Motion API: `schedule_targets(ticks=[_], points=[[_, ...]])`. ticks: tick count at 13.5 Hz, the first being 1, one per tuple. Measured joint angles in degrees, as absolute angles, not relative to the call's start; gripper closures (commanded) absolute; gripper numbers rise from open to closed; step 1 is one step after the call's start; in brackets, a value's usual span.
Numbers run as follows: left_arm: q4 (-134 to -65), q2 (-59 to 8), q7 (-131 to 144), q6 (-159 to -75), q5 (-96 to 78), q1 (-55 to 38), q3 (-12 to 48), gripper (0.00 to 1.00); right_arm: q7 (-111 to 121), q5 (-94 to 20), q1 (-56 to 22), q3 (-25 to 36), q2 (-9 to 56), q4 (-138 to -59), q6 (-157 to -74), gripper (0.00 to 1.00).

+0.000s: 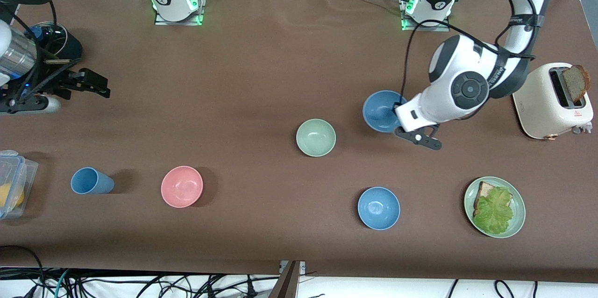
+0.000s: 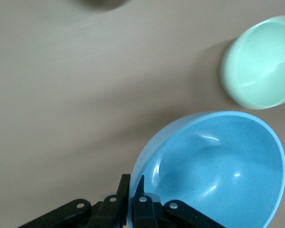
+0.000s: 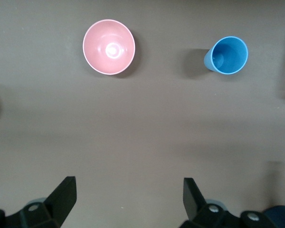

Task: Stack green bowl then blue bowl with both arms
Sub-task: 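Lift the blue bowl and carry it over the green bowl with the left gripper, then lower the blue bowl into the green bowl and open the left gripper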

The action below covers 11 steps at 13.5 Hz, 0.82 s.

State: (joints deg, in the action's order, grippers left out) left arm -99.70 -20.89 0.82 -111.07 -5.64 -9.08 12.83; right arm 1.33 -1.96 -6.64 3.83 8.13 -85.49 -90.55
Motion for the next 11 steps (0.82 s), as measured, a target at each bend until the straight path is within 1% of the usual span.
schedule_targets(ticks=[4, 6, 8, 11], points=[[-87.26, -32.12, 6.32, -111.20, -9.39, -14.87, 12.95, 1.00, 1.98, -1.97, -6.68, 4.07, 8.13, -85.49, -90.02, 0.01], [-82.85, -37.68, 9.50, -111.35, -9.41, -16.91, 12.94, 1.00, 0.76, -1.96, -6.71, 4.07, 8.13, -85.50, -89.98, 0.01], [-80.01, -41.83, 10.16, -112.31, -9.45, -17.85, 12.94, 1.00, -0.06, -1.96, -6.77, 4.05, 8.14, -85.52, -89.98, 0.01], [-78.78, -44.26, 10.42, -114.83, -10.43, -18.20, 12.94, 1.00, -0.23, -1.96, -6.77, 4.06, 8.29, -85.53, -90.00, 0.01]])
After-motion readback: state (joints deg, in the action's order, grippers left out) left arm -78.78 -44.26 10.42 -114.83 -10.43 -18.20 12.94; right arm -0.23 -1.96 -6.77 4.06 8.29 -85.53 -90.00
